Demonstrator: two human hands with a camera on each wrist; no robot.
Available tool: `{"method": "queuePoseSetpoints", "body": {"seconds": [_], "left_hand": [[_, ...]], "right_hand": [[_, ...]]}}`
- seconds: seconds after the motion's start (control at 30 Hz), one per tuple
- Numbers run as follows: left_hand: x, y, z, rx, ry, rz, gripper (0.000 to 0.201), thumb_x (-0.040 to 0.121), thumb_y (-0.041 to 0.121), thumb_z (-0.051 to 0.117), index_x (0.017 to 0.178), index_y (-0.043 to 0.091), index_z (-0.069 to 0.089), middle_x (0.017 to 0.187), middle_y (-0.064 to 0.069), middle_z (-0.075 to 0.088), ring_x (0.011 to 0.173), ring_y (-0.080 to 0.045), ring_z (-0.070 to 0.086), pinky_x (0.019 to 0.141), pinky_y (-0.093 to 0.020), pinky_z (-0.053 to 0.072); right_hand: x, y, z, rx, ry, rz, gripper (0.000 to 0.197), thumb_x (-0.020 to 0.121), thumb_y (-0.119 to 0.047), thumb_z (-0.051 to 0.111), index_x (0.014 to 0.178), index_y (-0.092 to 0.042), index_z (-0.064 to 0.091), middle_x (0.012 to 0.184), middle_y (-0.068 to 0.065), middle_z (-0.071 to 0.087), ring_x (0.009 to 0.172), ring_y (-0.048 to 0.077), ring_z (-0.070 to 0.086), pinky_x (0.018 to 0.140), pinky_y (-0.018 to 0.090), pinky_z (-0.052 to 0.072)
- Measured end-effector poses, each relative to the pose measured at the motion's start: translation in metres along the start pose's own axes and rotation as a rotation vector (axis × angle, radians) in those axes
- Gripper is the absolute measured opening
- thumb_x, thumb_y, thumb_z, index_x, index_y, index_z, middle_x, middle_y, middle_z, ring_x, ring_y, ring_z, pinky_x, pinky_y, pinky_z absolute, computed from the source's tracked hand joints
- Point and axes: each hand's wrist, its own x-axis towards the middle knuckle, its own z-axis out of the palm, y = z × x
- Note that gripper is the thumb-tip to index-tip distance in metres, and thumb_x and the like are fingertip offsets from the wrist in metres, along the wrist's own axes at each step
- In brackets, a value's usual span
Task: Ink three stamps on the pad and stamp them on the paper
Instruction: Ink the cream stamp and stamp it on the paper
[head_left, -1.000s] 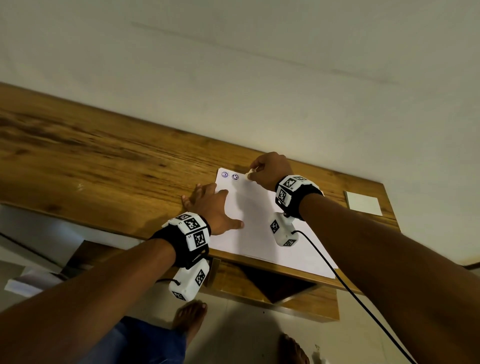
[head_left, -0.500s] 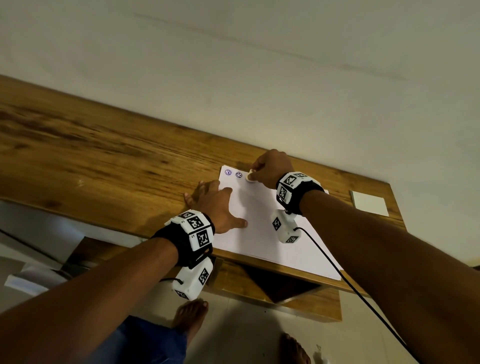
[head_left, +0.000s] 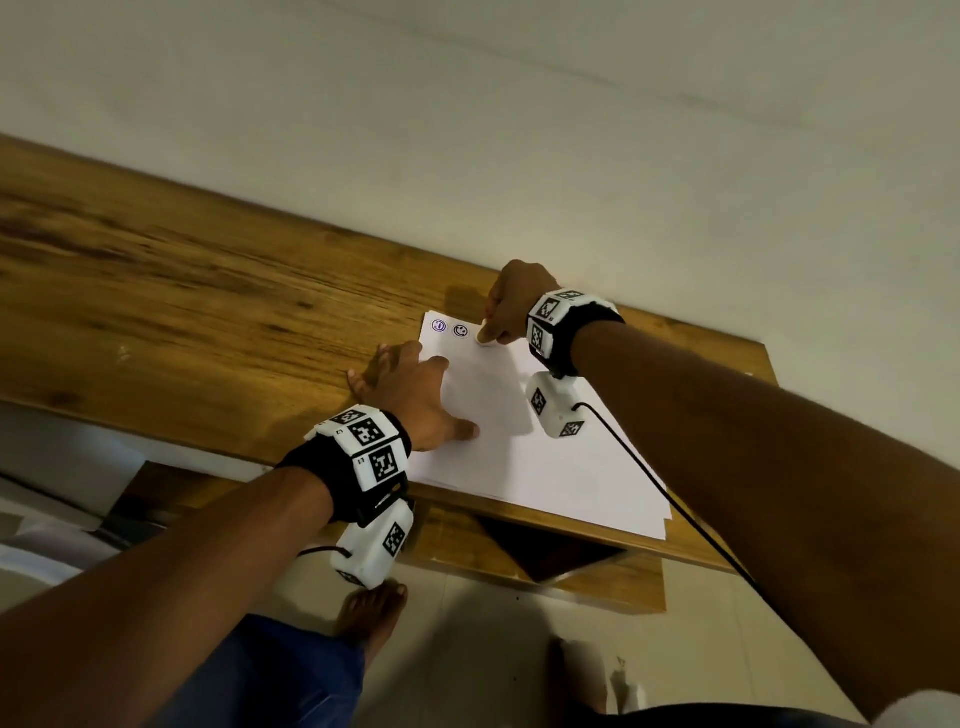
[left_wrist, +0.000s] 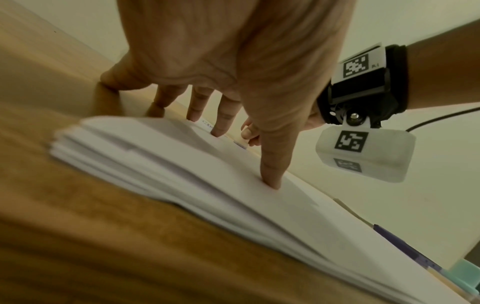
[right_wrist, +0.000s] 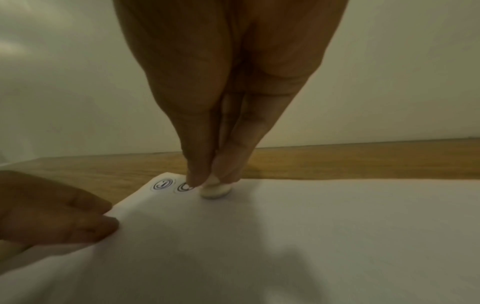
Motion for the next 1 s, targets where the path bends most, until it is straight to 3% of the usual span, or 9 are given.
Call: {"method": "queuePoseSetpoints", "body": {"seconds": [0.17,0.27,0.37,0.47,0.57,0.77,0.87,0.93,1.0], "left_hand": [[0.001,0.0,0.0,0.007,-0.001,0.0,0.093,0.061,0.067,0.073,0.141,0.036,0.036,0.158,-0.003,0.014,0.148,-0.034,0.003,0.114,-0.065,0.002],[-0.002,0.0,-0.001,0.005,-0.008,-0.005,0.093,0.062,0.067,0.073,0.142,0.036,0.035,0.159,-0.003,0.014,0.148,-0.033,0.003,0.114,-0.064,0.003],[-0.001,0.001,-0.004,0.013,-0.02,-0.015,0.098,0.061,0.067,0.074,0.144,0.034,0.034,0.158,-0.002,0.014,0.148,-0.032,0.003,0.113,-0.065,0.004],[0.0,0.003,-0.004,0.032,-0.016,-0.021,0.101,0.06,0.068,0.074,0.144,0.031,0.034,0.157,-0.002,0.016,0.147,-0.032,0.004,0.113,-0.067,0.005],[-0.001,0.003,-0.003,0.044,-0.005,-0.021,0.1,0.06,0.069,0.073,0.144,0.031,0.034,0.157,-0.002,0.018,0.147,-0.031,0.008,0.113,-0.066,0.008],[0.004,-0.004,-0.004,0.048,-0.025,-0.02,0.104,0.058,0.074,0.071,0.144,0.031,0.033,0.156,-0.001,0.021,0.146,-0.03,0.014,0.113,-0.063,0.016],[0.004,-0.003,-0.007,-0.005,-0.032,-0.025,0.109,0.052,0.077,0.07,0.143,0.027,0.037,0.152,-0.002,0.029,0.142,-0.027,0.024,0.113,-0.055,0.025],[0.003,-0.002,-0.011,-0.117,-0.008,-0.03,0.104,0.055,0.071,0.075,0.141,0.022,0.043,0.15,-0.004,0.035,0.138,-0.026,0.033,0.112,-0.046,0.031],[0.001,0.0,-0.018,-0.219,0.033,-0.043,0.093,0.06,0.062,0.079,0.138,0.02,0.047,0.147,-0.004,0.039,0.133,-0.025,0.042,0.109,-0.042,0.037]], "right_hand": [[-0.012,-0.007,0.003,-0.092,0.065,-0.025,0.028,0.065,-0.021,0.092,0.074,-0.013,0.067,0.091,0.01,0.077,0.084,0.028,0.075,0.083,0.041,0.061],[-0.014,-0.007,0.004,-0.05,0.044,-0.008,0.027,0.066,-0.02,0.092,0.081,-0.01,0.071,0.092,0.011,0.077,0.084,0.028,0.075,0.083,0.041,0.062],[-0.017,0.005,0.0,0.125,0.085,0.034,0.025,0.068,-0.02,0.09,0.086,-0.009,0.077,0.086,0.006,0.077,0.077,0.019,0.075,0.08,0.034,0.062],[-0.027,0.024,-0.01,0.378,0.294,0.086,0.023,0.067,-0.028,0.09,0.083,-0.016,0.078,0.074,-0.004,0.074,0.068,0.008,0.07,0.074,0.024,0.057],[-0.04,0.043,-0.025,0.535,0.361,0.12,0.022,0.065,-0.032,0.089,0.077,-0.017,0.078,0.067,0.0,0.076,0.068,0.015,0.076,0.081,0.032,0.062],[-0.078,0.064,-0.031,0.55,0.335,0.047,0.019,0.067,-0.035,0.088,0.072,-0.022,0.073,0.069,0.002,0.077,0.068,0.015,0.076,0.083,0.04,0.062],[-0.102,0.071,-0.025,0.6,0.302,0.011,0.017,0.07,-0.03,0.087,0.074,-0.022,0.073,0.073,0.008,0.077,0.069,0.019,0.076,0.082,0.047,0.062],[-0.12,0.076,-0.023,0.645,0.318,-0.005,0.015,0.072,-0.023,0.087,0.076,-0.02,0.073,0.077,0.012,0.077,0.066,0.02,0.072,0.08,0.051,0.061],[-0.138,0.084,-0.024,0.696,0.353,0.003,0.013,0.074,-0.019,0.086,0.08,-0.019,0.074,0.078,0.011,0.076,0.064,0.018,0.07,0.079,0.049,0.062]]}}
